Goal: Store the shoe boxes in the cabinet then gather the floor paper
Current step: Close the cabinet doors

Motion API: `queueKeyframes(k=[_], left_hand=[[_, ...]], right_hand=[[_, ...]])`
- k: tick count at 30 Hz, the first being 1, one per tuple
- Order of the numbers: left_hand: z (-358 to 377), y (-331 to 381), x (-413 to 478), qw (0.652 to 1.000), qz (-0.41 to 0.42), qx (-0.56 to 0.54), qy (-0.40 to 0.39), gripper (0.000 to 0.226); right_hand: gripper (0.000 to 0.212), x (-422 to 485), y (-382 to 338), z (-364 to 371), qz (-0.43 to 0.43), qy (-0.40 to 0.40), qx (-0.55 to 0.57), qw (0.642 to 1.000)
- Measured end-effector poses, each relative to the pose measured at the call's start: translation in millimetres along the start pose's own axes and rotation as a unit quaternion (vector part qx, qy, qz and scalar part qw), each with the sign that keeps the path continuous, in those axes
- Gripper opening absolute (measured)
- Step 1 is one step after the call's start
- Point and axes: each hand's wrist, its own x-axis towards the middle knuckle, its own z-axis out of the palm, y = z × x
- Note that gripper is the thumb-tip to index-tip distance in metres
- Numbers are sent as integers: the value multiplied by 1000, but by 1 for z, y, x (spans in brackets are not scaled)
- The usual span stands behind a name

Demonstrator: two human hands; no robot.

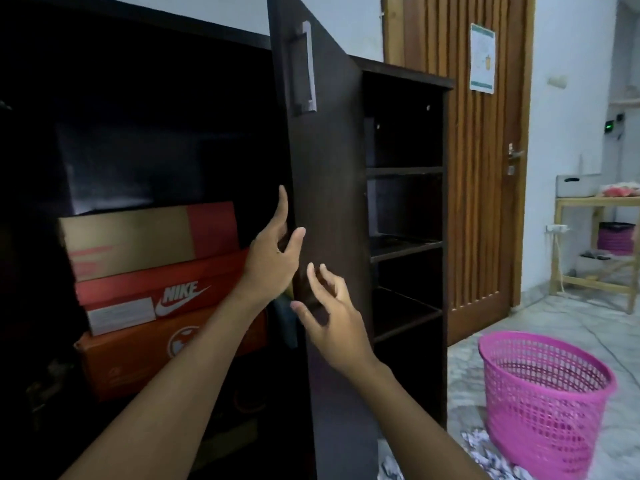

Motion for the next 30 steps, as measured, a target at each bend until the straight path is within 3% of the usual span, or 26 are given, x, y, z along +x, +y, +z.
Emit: queueKeyframes(k=[7,15,23,30], left_hand=[[-33,-62,29,997,-51,15,59,61],[-40,-128,66,988,-105,13,112,53],[-36,-141,65,989,-79,20,124,52],[-57,-106,40,980,-182,31,71,49]], right_hand=[[77,43,-3,52,-17,-85,-104,991],[89,99,20,97,-14,-96,-204,974],[91,108,40,112,-32,-71,-159,984],[78,105,17,58,60,-174,-72,980]])
